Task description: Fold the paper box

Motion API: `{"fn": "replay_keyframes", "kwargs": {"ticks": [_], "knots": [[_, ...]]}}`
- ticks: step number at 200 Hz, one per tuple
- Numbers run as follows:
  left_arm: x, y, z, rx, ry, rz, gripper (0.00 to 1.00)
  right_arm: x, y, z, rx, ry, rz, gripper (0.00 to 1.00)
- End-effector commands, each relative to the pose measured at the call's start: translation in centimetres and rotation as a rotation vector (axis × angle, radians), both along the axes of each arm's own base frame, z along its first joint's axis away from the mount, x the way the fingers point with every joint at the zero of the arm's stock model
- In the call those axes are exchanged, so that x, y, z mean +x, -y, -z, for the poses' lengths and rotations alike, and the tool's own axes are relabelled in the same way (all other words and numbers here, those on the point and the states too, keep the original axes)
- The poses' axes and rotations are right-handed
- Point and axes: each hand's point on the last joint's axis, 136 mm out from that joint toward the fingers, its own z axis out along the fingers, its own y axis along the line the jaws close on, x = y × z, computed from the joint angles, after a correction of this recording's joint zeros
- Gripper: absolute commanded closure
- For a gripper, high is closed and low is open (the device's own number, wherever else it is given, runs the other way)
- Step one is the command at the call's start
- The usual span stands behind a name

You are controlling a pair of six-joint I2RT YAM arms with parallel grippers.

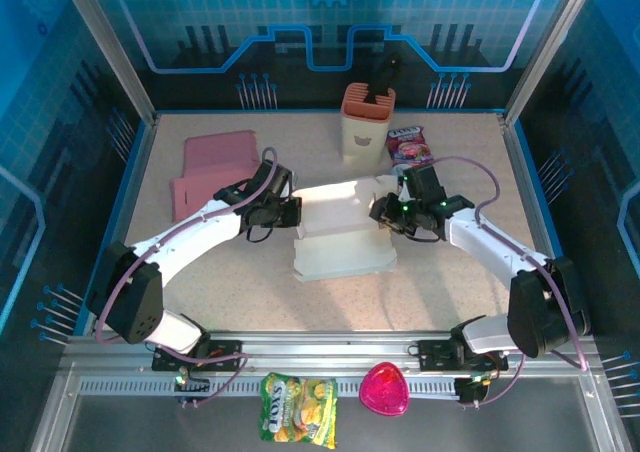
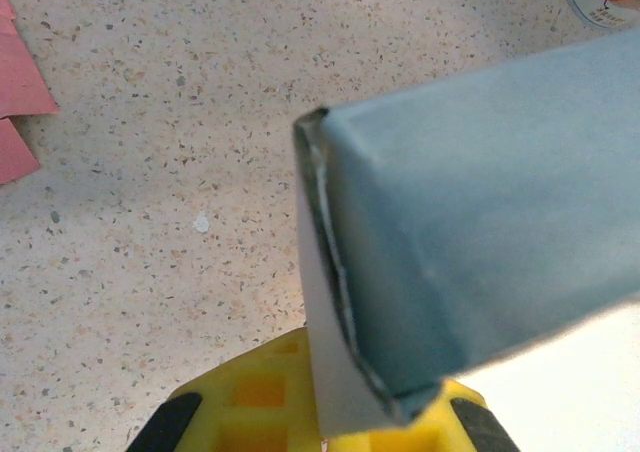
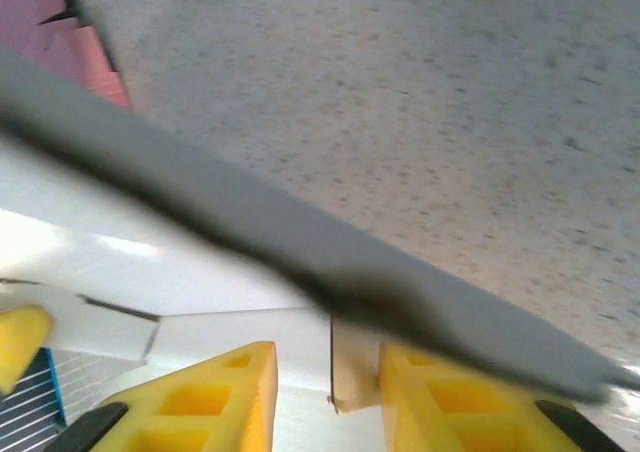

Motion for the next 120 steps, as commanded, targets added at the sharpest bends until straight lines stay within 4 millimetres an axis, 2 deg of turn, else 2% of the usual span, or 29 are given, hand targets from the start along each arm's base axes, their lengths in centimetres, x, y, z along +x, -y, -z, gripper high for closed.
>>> {"fn": "replay_keyframes", "kwargs": {"ticks": [1,30,45,55,69,96,107,120], "knots": [[0.9,0.8,-1.6,-0.058,0.032,-0.007,1.00,0.4,-2.1,-1.3,0.023,0.029,-0.054,0.68],[1.1,0.9,-1.7,-0.068,0.037,-0.012,1.00,0.4,-2.9,-1.6,0.023,0.036,-0.093,0.68],[1.5,0.7,-2.1,-0.106,0.038,-0.026,1.00,0.7,-2.6,-3.2,0.016,0.084,-0.128,0.66],[1.9,0.5,-2.4,-0.134,0.041,-0.032,1.00,1.1,-2.5,-5.3,0.026,0.144,-0.172,0.62],[2.6,0.3,-3.3,-0.175,0.063,-0.028,1.00,1.7,-2.2,-9.2,0.071,0.243,-0.233,0.56],[4.4,0.1,-5.1,-0.292,0.112,0.001,1.00,3.2,0.3,-17.0,0.182,0.418,-0.247,0.49],[5.2,-0.1,-5.7,-0.340,0.129,0.011,1.00,4.0,1.9,-19.1,0.221,0.462,-0.214,0.49],[6.1,-0.1,-6.5,-0.390,0.148,0.034,1.00,5.2,3.8,-20.3,0.246,0.490,-0.160,0.49]]}}
